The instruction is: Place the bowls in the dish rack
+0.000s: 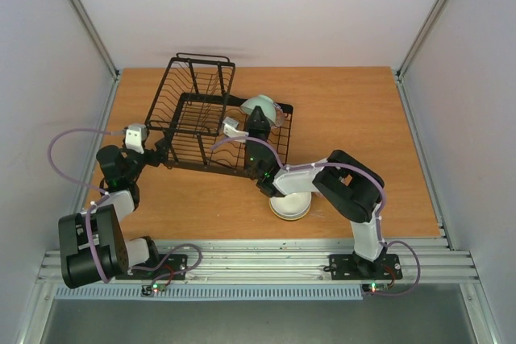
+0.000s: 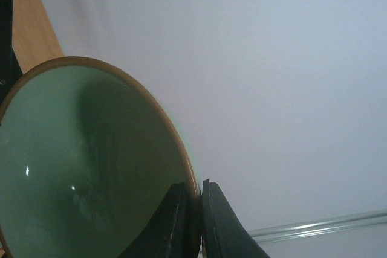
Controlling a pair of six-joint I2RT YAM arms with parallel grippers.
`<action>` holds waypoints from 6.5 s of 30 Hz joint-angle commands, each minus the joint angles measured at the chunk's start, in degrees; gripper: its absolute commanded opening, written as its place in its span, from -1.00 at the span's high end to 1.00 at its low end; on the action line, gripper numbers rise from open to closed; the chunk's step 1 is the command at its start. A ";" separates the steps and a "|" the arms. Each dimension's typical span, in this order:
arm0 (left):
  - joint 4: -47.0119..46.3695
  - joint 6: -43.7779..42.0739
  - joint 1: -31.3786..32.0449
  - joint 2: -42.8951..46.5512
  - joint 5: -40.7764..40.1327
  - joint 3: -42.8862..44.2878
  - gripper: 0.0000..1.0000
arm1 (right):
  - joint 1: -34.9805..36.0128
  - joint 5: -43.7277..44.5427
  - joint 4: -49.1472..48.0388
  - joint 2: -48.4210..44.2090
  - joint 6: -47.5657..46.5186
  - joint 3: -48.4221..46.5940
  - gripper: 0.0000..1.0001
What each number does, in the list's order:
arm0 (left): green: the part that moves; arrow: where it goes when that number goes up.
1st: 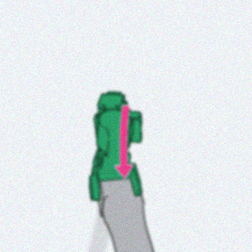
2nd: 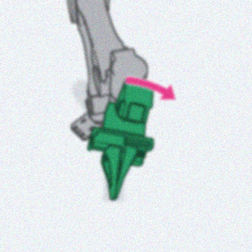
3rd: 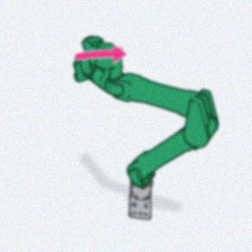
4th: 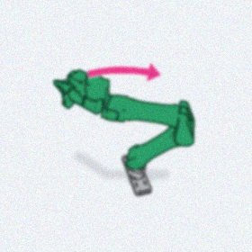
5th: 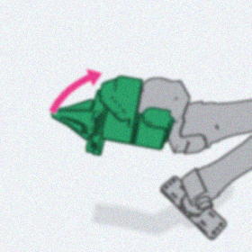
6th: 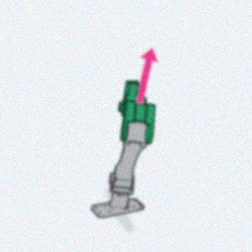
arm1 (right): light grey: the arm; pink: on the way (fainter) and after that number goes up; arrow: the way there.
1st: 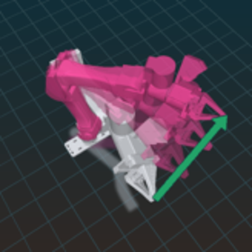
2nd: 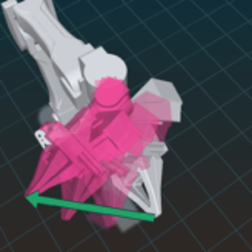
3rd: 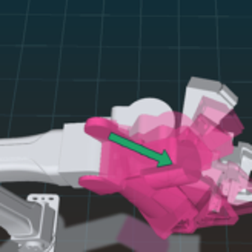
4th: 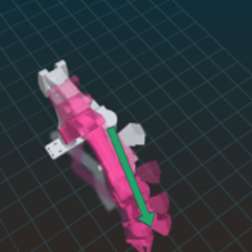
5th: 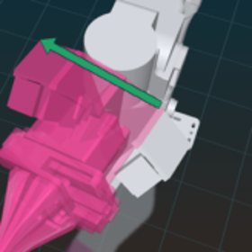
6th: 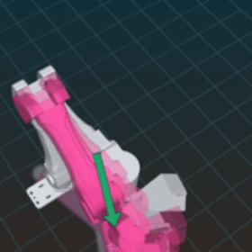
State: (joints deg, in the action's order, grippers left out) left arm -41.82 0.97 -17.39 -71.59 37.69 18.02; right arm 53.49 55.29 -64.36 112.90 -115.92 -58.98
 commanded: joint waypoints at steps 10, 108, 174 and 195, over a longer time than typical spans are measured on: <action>-3.35 -0.88 0.60 0.60 2.12 -0.36 -0.69 | 0.04 2.78 -11.37 -0.98 -0.86 5.61 0.97; -2.03 -2.73 0.64 -1.62 2.82 0.87 -0.71 | -19.59 -29.74 117.19 -60.09 150.78 25.09 0.18; -1.62 -3.04 0.60 -2.85 3.14 1.47 -0.73 | -19.55 -14.36 111.49 -51.95 140.94 19.59 0.97; -1.69 -2.82 0.60 -3.86 3.07 1.95 -0.73 | -3.71 2.41 49.74 -40.07 56.96 11.16 0.97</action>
State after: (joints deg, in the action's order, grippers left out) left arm -41.78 -0.67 -17.28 -74.76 39.11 18.35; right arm 45.82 52.71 11.75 70.22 -32.80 -50.04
